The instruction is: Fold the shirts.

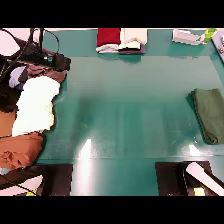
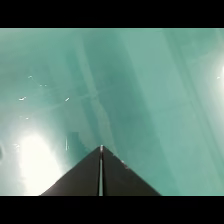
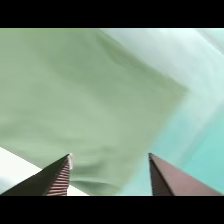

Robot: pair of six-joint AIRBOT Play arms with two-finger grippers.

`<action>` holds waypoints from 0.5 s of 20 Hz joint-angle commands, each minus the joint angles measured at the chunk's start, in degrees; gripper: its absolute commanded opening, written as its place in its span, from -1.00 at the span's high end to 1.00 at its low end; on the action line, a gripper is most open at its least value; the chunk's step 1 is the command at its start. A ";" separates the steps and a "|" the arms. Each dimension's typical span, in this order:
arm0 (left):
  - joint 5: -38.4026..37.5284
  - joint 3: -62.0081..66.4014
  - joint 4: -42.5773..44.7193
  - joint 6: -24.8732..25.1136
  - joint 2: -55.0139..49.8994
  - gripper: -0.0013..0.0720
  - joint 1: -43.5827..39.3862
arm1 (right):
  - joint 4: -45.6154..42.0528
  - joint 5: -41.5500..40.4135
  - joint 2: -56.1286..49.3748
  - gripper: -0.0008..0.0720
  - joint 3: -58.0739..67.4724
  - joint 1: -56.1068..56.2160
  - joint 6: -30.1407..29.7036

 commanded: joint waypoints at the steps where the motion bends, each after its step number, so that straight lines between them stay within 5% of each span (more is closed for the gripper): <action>1: -0.07 0.04 -0.13 0.00 -0.02 0.90 -0.02 | 11.06 1.07 0.26 -0.42 6.60 7.93 -1.42; 4: 0.72 0.04 0.13 0.02 -0.02 0.90 -0.02 | 17.92 0.35 0.04 -0.42 6.97 24.46 -1.40; 10: -1.29 0.04 0.94 -0.02 -0.02 0.90 -0.02 | 17.66 -2.27 -4.28 -0.41 6.91 55.28 -1.38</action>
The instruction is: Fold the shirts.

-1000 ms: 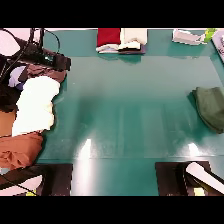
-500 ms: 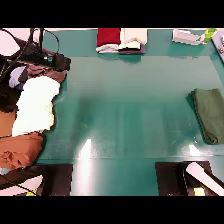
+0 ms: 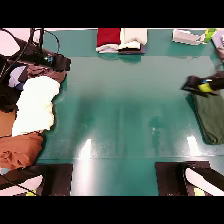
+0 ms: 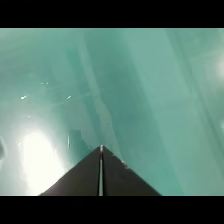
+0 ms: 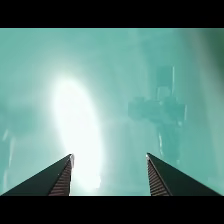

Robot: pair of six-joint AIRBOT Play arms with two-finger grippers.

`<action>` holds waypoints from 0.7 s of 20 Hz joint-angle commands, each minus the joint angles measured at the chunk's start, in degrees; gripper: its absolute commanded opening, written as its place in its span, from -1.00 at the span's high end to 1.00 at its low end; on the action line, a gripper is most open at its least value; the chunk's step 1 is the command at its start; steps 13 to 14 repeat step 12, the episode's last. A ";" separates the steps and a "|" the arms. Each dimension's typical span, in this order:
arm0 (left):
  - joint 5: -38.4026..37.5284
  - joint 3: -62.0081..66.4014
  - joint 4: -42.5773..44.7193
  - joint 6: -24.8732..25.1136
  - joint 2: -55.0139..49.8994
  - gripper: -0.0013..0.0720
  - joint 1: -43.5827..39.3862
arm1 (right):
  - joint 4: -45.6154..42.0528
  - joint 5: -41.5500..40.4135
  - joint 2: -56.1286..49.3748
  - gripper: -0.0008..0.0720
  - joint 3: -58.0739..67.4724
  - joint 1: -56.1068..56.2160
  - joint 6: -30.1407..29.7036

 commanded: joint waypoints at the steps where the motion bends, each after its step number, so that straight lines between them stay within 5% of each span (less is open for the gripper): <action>1: -0.39 0.04 0.26 -0.02 0.00 0.90 0.02 | 0.50 -1.44 -2.58 -0.24 0.31 16.02 -0.09; 3: -0.04 0.04 0.26 -0.02 -0.02 0.90 0.02 | 0.50 -1.49 -3.85 0.32 0.31 20.70 -0.11; 4: 0.07 0.04 0.26 -0.02 -0.02 0.90 0.02 | 0.52 -1.44 -4.24 0.92 0.31 22.27 -0.57; 14: 1.40 0.04 0.26 -0.02 -0.02 0.90 0.02 | 0.63 -1.25 -4.42 0.93 0.35 23.91 -0.94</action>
